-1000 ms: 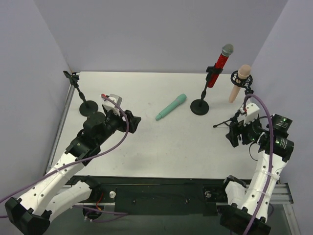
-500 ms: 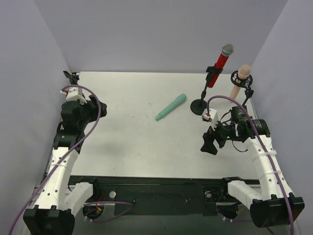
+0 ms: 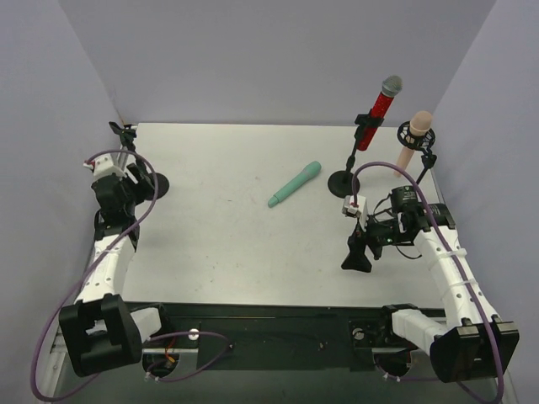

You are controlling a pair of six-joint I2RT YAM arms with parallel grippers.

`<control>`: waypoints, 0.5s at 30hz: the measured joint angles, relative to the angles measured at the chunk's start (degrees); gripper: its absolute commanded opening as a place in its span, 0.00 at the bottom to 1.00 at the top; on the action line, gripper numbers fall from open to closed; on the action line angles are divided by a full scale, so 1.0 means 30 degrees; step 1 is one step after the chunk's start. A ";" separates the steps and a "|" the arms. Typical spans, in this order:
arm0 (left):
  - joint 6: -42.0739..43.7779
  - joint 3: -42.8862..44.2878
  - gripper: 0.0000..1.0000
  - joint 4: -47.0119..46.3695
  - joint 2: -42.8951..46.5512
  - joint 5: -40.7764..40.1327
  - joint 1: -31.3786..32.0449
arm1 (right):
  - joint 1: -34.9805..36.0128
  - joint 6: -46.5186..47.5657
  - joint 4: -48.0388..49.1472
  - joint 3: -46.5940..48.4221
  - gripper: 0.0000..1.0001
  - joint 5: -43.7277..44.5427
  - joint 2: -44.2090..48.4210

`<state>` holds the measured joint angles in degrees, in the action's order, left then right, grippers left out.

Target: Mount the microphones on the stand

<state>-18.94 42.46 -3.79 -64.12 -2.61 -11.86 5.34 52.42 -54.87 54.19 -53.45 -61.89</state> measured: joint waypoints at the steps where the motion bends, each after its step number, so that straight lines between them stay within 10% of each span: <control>1: 0.0204 -0.0721 0.81 -0.1311 -0.0277 0.0007 -0.0204 | 0.0000 0.0022 -0.0007 -0.0087 0.76 0.0007 0.0175; 15: 0.4036 -0.2499 0.77 -1.4928 -0.8255 0.3883 -0.1100 | 0.0000 0.0044 0.0146 -0.0277 0.76 0.0066 0.0852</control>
<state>-6.83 34.96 -48.58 -88.88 9.04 -15.16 5.34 52.56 -54.43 53.36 -53.25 -59.33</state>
